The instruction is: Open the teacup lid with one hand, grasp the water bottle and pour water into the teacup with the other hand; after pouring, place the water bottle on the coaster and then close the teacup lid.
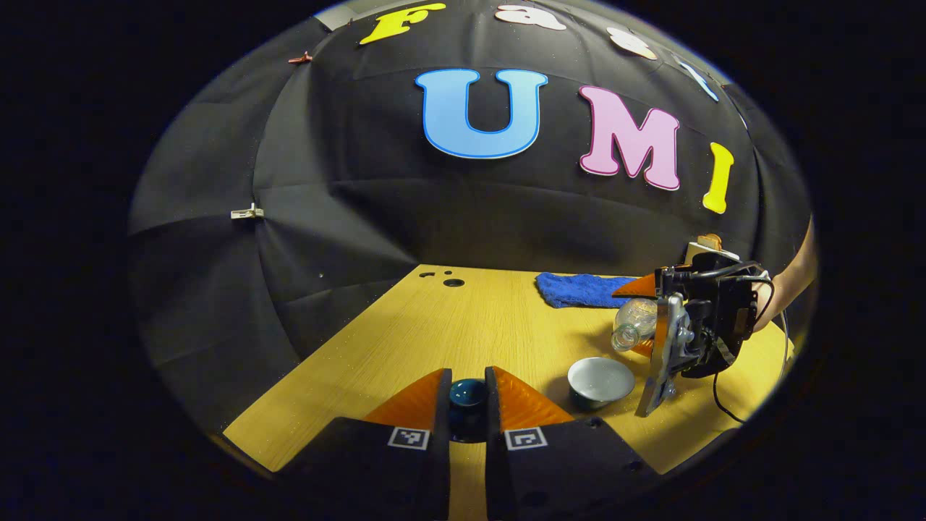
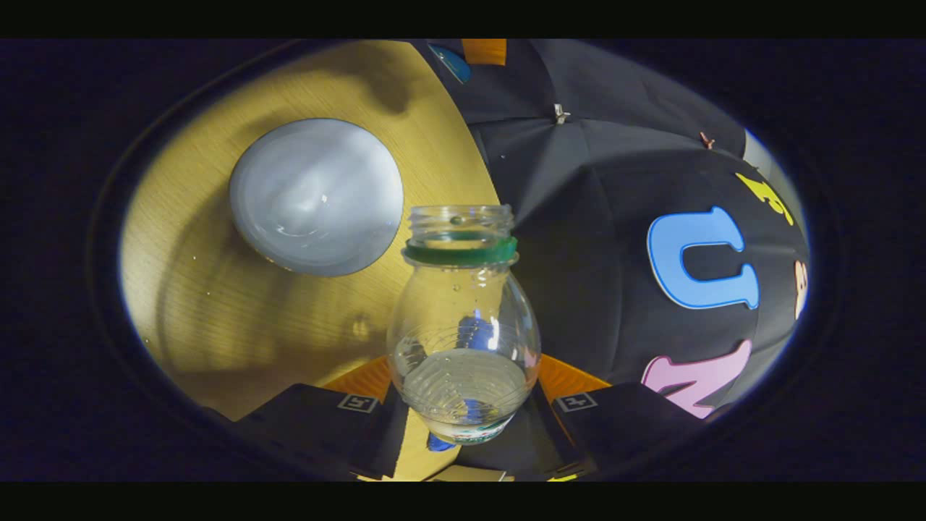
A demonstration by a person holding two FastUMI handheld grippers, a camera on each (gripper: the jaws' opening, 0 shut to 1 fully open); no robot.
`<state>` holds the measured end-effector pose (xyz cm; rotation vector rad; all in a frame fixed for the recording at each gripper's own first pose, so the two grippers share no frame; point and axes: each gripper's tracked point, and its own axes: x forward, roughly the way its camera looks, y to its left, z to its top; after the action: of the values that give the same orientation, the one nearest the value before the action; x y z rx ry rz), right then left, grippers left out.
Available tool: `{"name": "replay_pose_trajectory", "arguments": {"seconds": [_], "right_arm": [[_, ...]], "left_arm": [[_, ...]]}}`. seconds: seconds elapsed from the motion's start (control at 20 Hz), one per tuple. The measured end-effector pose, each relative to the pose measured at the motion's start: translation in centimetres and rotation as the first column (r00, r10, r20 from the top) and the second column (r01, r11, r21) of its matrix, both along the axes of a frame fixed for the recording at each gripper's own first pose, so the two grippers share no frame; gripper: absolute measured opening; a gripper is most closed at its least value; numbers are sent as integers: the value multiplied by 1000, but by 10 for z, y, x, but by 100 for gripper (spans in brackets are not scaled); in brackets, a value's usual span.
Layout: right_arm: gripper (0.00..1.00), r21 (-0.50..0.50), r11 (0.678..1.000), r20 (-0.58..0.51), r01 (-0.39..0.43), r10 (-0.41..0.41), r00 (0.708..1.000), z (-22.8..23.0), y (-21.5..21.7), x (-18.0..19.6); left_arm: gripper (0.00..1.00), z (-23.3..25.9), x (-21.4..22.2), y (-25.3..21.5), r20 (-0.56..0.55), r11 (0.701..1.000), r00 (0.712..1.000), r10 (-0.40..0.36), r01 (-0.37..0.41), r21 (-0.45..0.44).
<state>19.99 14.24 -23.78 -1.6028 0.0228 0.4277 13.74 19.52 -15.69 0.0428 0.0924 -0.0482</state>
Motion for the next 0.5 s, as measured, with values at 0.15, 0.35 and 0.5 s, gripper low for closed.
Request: {"name": "replay_pose_trajectory", "arguments": {"seconds": [0.15,0.35,0.5], "right_arm": [[73,-52,998,13,-27,28,1000,0,2,-4],[73,-85,996,16,-31,33,999,-2,1,-3],[73,-113,993,21,-40,43,999,-3,0,-4]], "left_arm": [[24,0,-3,1,0,1000,1000,3,-3,-6],[23,4,-5,6,17,1000,1000,25,-25,0],[24,2,-5,9,12,999,999,39,-38,-21]]}}
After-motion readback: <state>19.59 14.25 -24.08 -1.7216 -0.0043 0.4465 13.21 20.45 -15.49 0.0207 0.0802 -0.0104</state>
